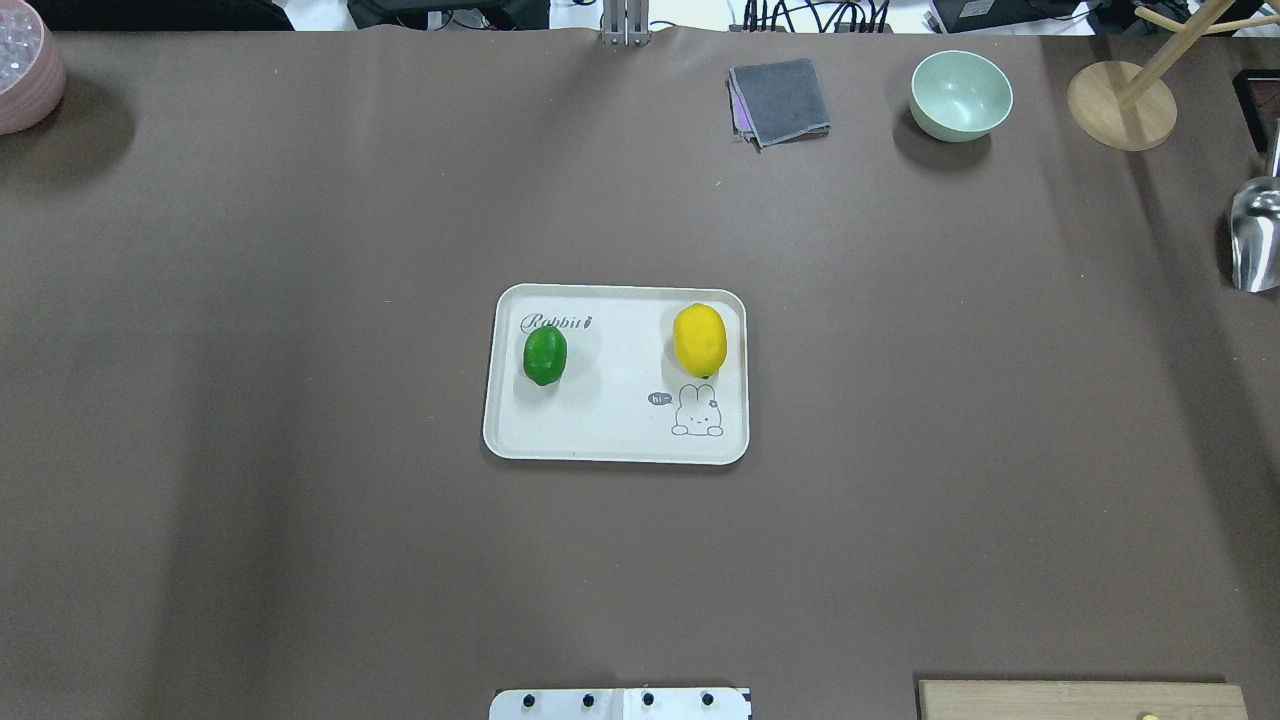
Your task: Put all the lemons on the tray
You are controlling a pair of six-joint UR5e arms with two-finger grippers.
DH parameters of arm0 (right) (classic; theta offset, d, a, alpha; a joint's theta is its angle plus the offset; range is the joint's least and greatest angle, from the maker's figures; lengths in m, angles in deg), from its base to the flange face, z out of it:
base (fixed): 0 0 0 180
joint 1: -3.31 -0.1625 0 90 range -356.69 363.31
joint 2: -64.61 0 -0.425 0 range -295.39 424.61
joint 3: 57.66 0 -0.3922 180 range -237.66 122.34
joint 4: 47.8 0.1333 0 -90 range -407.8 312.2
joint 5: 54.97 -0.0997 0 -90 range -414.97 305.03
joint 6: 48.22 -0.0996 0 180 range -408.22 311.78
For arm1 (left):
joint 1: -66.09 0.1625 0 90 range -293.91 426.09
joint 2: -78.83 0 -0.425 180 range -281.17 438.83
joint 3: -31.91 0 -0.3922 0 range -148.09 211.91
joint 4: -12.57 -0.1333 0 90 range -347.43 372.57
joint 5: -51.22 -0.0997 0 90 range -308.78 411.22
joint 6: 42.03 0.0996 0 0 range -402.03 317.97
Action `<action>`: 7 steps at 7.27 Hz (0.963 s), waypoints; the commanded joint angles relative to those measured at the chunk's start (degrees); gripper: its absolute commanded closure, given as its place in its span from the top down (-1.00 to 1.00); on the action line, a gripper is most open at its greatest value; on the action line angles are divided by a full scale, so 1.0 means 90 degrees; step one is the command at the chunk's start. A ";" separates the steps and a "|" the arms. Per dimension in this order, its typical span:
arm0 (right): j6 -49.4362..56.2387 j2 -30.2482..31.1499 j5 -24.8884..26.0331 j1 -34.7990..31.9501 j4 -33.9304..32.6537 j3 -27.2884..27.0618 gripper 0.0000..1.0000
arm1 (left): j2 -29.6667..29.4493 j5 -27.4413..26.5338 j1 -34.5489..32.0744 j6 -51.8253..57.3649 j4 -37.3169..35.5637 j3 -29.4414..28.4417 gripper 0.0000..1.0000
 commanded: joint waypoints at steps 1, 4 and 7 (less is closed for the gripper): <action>0.0000 0.0074 0.0018 0.0009 -0.0060 -0.0109 1.00 | 0.0199 0.0110 -0.0088 0.0101 -0.0338 0.0393 0.96; 0.0010 0.0162 0.0009 0.0010 0.0017 -0.0109 1.00 | 0.0278 0.0159 -0.0107 0.0190 -0.0417 0.0474 0.96; 0.0010 0.0163 0.0009 0.0010 0.0018 -0.0129 1.00 | 0.0376 0.0159 -0.0117 0.0190 -0.0417 0.0464 0.96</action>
